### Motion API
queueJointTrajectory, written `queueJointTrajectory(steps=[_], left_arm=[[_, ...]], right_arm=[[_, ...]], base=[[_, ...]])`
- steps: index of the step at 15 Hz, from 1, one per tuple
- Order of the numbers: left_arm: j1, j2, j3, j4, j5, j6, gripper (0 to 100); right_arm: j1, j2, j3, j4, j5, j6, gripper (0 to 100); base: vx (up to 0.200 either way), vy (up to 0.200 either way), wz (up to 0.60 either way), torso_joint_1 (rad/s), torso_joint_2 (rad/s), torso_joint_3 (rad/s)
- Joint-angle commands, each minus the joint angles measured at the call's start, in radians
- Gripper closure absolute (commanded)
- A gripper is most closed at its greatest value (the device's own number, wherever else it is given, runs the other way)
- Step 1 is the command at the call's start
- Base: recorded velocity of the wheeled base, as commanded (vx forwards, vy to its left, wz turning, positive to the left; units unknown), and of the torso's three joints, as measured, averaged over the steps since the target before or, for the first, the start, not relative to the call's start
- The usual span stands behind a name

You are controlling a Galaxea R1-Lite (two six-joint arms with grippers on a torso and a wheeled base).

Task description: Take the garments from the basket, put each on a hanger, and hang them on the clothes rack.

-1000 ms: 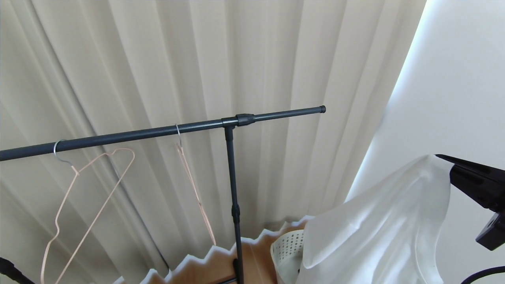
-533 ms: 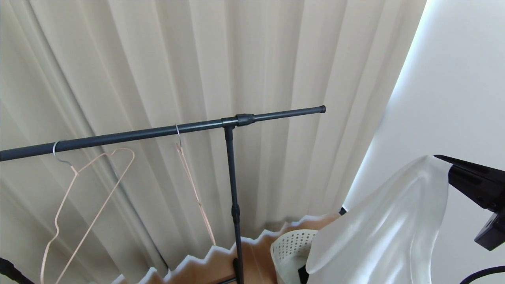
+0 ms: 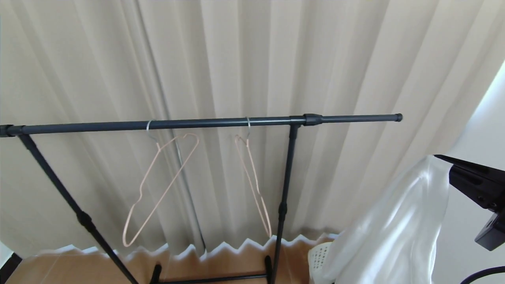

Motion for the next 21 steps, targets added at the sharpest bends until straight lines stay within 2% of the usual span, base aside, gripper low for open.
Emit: queueJointTrajectory(steps=[1, 6, 12, 21], left_arm=[[0.0, 0.0, 0.0, 0.0, 0.0, 0.0, 0], [0.0, 0.0, 0.0, 0.0, 0.0, 0.0, 0], [0.0, 0.0, 0.0, 0.0, -0.001, -0.002, 0], [0.0, 0.0, -0.002, 0.0, -0.001, -0.002, 0]], right_arm=[[0.0, 0.002, 0.0, 0.0, 0.0, -0.001, 100], [0.0, 0.001, 0.0, 0.0, 0.001, -0.001, 100], [0.0, 0.001, 0.0, 0.0, 0.001, -0.001, 100], [0.0, 0.001, 0.001, 0.0, 0.001, -0.001, 100]], base=[[0.0, 0.0, 0.0, 0.0, 0.0, 0.0], [0.0, 0.0, 0.0, 0.0, 0.0, 0.0], [-0.2, 0.0, 0.0, -0.001, 0.0, 0.002], [0.0, 0.2, 0.0, 0.001, 0.0, 0.003]])
